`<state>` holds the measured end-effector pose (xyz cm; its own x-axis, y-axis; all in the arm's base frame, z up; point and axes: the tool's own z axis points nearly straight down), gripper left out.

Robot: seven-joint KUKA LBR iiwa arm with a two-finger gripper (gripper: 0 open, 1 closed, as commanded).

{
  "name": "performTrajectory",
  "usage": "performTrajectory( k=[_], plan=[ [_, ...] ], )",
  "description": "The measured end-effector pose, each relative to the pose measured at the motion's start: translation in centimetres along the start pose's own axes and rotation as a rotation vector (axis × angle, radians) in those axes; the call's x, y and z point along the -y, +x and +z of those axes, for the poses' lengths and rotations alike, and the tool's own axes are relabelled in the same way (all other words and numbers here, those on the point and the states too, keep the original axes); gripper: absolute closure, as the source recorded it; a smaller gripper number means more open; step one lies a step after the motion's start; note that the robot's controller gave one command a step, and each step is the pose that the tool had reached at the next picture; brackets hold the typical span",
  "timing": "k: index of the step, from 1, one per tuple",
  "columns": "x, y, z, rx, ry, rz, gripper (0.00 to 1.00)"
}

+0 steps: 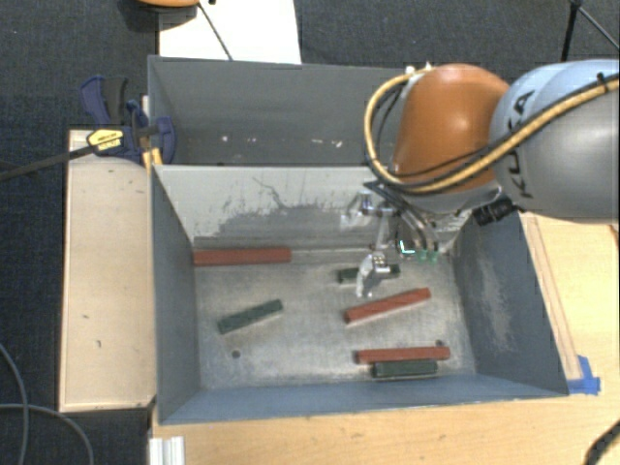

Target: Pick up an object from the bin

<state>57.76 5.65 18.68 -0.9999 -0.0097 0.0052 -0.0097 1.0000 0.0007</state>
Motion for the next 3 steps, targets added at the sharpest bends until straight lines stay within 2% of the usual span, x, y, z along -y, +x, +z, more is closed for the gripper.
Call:
performTrajectory(
  k=[1, 2, 3],
  plan=[
    [0.0, -0.2, -0.5, 0.008, 0.000, 0.002, 0.00],
    [3.5, 0.4, 5.0, 0.011, 0.001, -0.093, 0.00],
    [6.8, 1.1, 6.2, 0.004, 0.000, 0.003, 0.00]
  ],
)
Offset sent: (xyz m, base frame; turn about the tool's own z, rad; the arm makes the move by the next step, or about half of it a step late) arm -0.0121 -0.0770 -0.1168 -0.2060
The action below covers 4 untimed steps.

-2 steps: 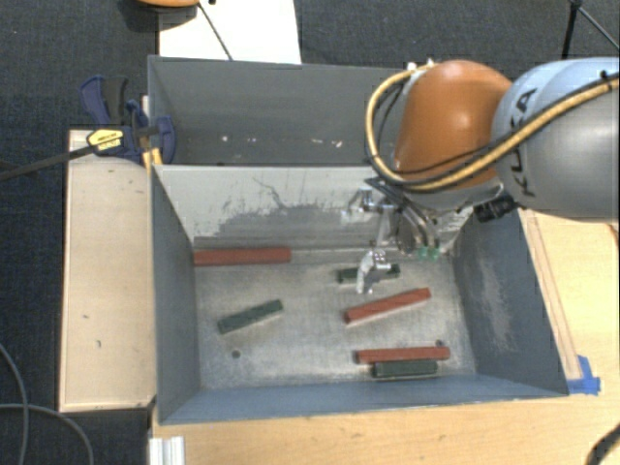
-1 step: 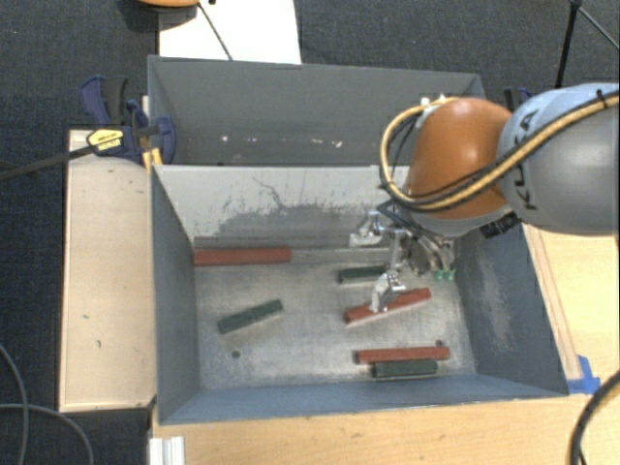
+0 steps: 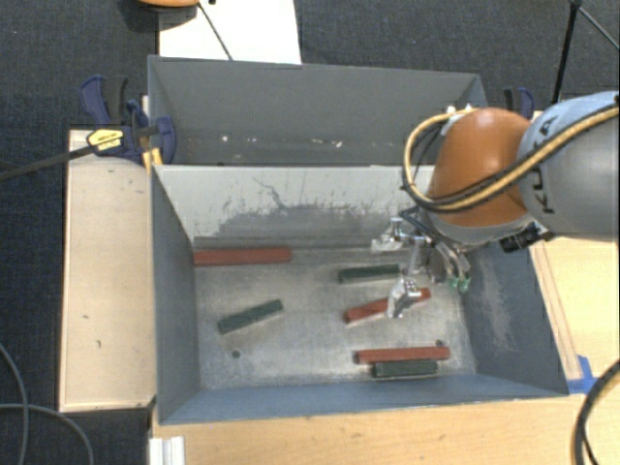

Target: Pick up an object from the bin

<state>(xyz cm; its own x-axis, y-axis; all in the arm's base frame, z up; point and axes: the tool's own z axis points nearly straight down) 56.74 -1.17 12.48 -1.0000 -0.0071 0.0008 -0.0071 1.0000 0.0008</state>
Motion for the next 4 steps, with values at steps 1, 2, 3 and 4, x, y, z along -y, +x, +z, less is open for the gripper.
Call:
performTrajectory(
  k=[1, 2, 3, 4],
  plan=[
    [1.1, -0.1, -0.4, 0.005, 0.001, -0.201, 0.00],
    [1.5, -0.5, 4.0, 0.005, 0.000, -0.097, 0.00],
    [1.6, 0.3, 4.9, 0.021, 0.005, -0.333, 1.00],
    [1.6, 0.3, 4.9, 0.021, 0.005, -0.333, 1.00]
  ],
)
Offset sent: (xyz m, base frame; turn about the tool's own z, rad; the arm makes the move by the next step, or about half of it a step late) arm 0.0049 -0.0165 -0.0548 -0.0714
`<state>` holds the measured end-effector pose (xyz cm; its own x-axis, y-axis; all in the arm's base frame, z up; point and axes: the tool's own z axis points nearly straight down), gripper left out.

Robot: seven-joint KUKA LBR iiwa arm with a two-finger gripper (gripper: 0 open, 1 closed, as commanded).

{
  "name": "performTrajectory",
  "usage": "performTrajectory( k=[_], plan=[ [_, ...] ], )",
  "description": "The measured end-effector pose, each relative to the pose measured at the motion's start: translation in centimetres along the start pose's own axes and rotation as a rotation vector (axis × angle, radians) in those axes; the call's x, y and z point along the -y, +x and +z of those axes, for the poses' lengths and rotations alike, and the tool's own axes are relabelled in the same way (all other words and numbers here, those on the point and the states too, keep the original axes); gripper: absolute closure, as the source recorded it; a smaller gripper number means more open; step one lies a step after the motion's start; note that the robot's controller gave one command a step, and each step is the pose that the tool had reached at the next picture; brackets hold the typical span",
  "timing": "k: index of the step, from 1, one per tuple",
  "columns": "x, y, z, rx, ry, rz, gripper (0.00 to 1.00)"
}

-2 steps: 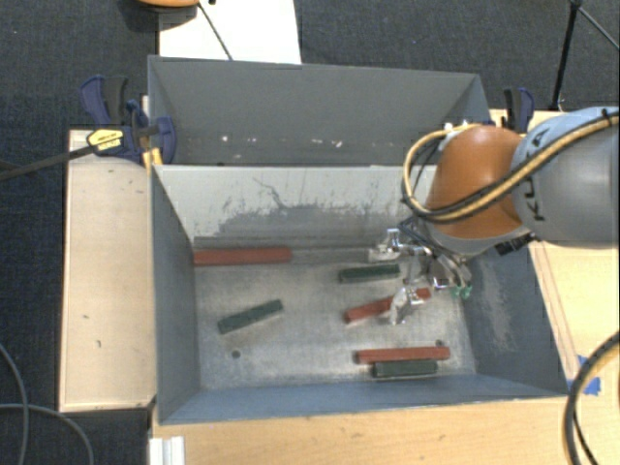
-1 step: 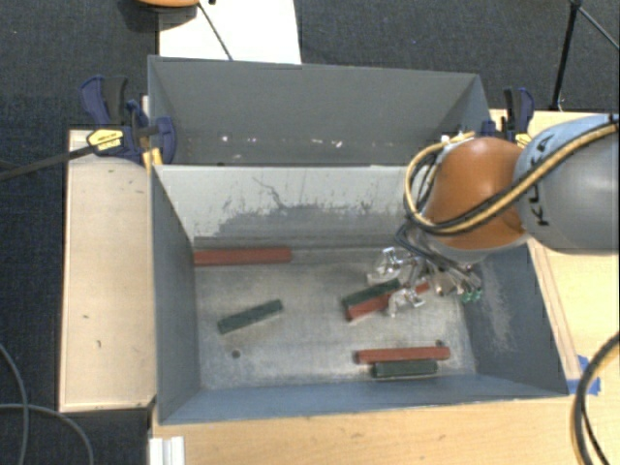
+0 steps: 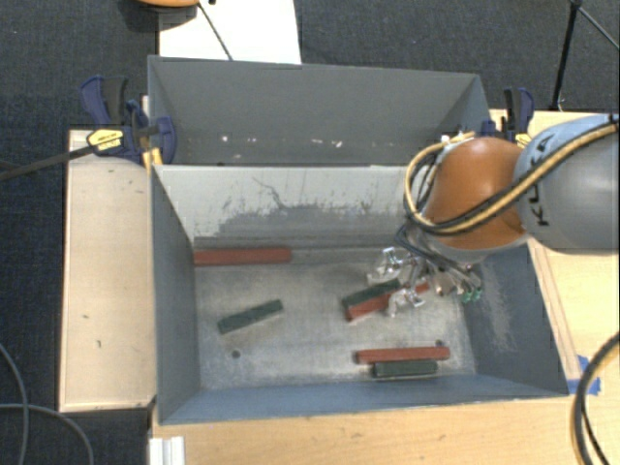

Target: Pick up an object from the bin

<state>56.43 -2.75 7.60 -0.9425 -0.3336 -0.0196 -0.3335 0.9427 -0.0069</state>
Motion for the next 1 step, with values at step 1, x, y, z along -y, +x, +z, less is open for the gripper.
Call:
performTrajectory(
  k=[1],
  plan=[
    [-0.07, 0.16, -0.34, -0.008, -0.003, 0.001, 1.00]
  ],
)
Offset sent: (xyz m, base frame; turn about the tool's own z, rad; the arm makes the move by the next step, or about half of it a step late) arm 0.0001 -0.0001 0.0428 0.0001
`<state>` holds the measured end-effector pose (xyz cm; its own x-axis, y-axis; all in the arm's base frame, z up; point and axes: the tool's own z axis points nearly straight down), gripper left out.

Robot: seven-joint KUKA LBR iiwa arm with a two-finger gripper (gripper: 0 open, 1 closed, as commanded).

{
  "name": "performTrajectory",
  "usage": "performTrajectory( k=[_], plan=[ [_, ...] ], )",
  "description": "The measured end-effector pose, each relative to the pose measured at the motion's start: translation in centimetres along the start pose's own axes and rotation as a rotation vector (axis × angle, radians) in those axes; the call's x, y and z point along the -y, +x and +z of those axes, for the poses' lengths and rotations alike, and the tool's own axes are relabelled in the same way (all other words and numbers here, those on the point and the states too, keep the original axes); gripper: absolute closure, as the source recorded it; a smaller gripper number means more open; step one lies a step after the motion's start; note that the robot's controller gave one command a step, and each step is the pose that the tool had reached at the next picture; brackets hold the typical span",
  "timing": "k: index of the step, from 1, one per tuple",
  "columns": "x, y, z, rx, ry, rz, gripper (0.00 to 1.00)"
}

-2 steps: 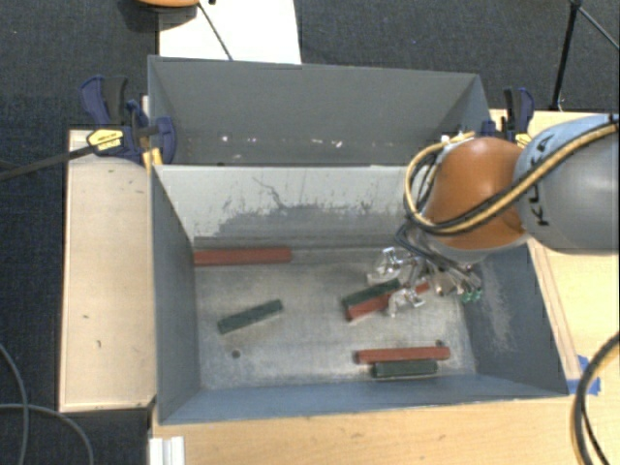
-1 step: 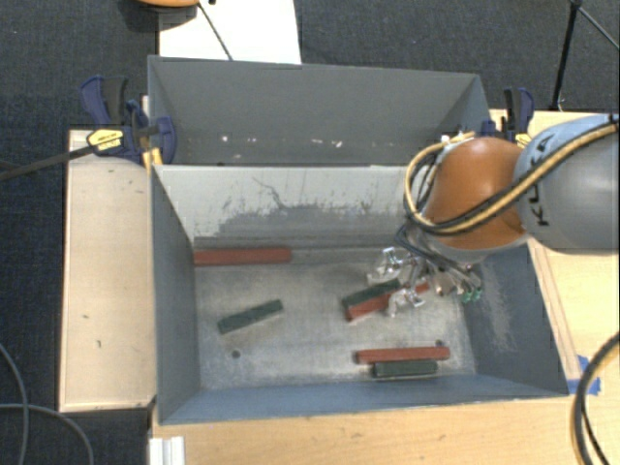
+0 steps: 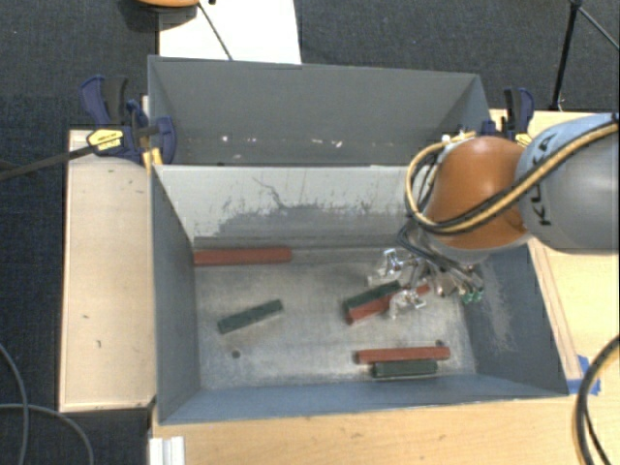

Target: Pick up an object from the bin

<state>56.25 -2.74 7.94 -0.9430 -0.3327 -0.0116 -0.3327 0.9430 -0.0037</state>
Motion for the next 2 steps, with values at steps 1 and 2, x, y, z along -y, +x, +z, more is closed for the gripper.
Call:
performTrajectory(
  k=[1, 2],
  plan=[
    [-0.1, 0.2, -1.5, -0.011, -0.004, 0.000, 1.00],
    [0.0, 0.0, -2.6, -0.007, -0.003, 0.001, 1.00]
  ],
)
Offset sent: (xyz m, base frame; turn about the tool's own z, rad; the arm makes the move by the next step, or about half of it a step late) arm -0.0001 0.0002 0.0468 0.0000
